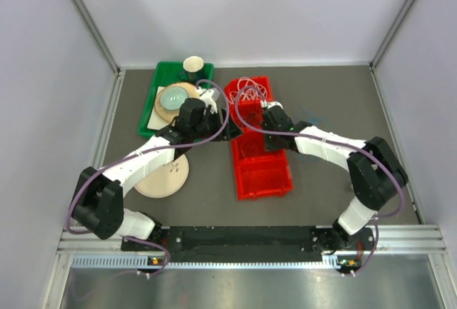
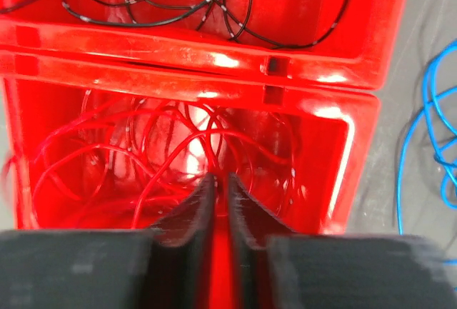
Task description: Untangle the cables
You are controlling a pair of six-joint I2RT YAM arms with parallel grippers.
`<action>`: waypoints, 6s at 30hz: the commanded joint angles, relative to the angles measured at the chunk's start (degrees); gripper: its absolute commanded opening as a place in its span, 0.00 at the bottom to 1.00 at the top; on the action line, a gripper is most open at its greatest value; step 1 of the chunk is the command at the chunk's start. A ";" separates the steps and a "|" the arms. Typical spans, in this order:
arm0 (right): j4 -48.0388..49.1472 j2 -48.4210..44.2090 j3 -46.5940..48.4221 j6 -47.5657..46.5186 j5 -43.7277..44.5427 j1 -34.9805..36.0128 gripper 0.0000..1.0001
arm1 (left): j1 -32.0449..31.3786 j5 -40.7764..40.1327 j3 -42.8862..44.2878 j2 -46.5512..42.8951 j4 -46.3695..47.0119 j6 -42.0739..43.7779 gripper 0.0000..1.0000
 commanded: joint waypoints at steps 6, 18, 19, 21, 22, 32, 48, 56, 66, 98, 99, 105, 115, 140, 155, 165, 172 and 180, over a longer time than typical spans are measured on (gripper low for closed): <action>0.80 -14.32 -1.52 3.79 0.98 0.54 0.46 | -3.59 8.82 -5.71 -6.54 -1.13 -3.08 0.66; 0.71 -20.84 -2.22 6.60 3.36 0.54 0.78 | -14.24 3.55 -12.75 -3.83 2.65 -11.34 0.66; 0.71 -21.36 -2.40 6.78 3.45 0.63 0.78 | -14.33 3.11 -13.19 -2.69 5.00 -12.13 0.65; 0.62 -21.89 -3.28 7.39 3.80 0.63 0.78 | -14.76 0.22 -13.98 -1.90 8.36 -13.90 0.64; 0.71 -22.16 -3.63 7.75 3.88 0.63 0.78 | -14.85 -0.49 -13.98 -0.93 9.06 -14.16 0.63; 0.71 -23.30 -5.91 8.45 4.15 0.63 0.78 | -15.73 -2.52 -10.56 6.45 12.59 -14.87 0.52; 1.50 -26.64 -8.11 10.56 7.31 0.54 0.77 | -15.65 -11.01 -1.68 -3.83 5.55 -11.26 0.00; 1.50 -29.36 -9.95 11.61 8.45 0.54 0.77 | -15.21 -15.53 -2.99 1.70 13.72 -15.92 0.00; 1.85 -37.98 -13.91 14.26 15.66 0.63 0.77 | -15.82 -24.83 -6.24 8.57 18.47 -19.26 0.00; 5.36 -7.57 0.16 12.49 -2.71 0.19 0.35 | -14.15 -34.24 -10.82 -12.35 3.80 -8.89 0.77; 5.71 -7.40 -0.63 12.50 -2.62 0.19 0.34 | -13.72 -34.33 -10.99 -12.35 3.71 -8.98 0.78; 5.72 -8.09 -1.96 11.62 -3.15 0.27 0.30 | -12.31 -33.19 -11.26 -12.53 3.44 -8.98 0.78; 0.19 -18.37 2.43 7.84 3.26 0.19 0.89 | -10.81 -32.31 -10.99 -13.58 3.36 -8.71 0.79; -8.43 -2.31 0.94 6.69 6.96 -20.99 0.99 | -9.05 -30.47 -13.72 -14.90 6.34 -8.01 0.78; 1.23 1.93 -2.92 8.98 4.23 -24.51 0.00 | -8.97 -29.50 -13.02 -14.02 5.82 -8.01 0.78; -2.70 -26.80 -2.06 6.61 4.51 -24.34 0.00 | -8.35 -28.54 -11.17 -11.83 5.73 -6.43 0.77; -10.62 -35.87 7.43 4.06 -2.96 -22.67 0.00 | -6.69 -28.97 -10.91 -12.26 5.82 -5.73 0.77; -16.17 -40.26 15.96 2.39 -0.16 -9.23 0.00 | -3.78 -29.06 -10.91 -13.58 4.76 -4.41 0.77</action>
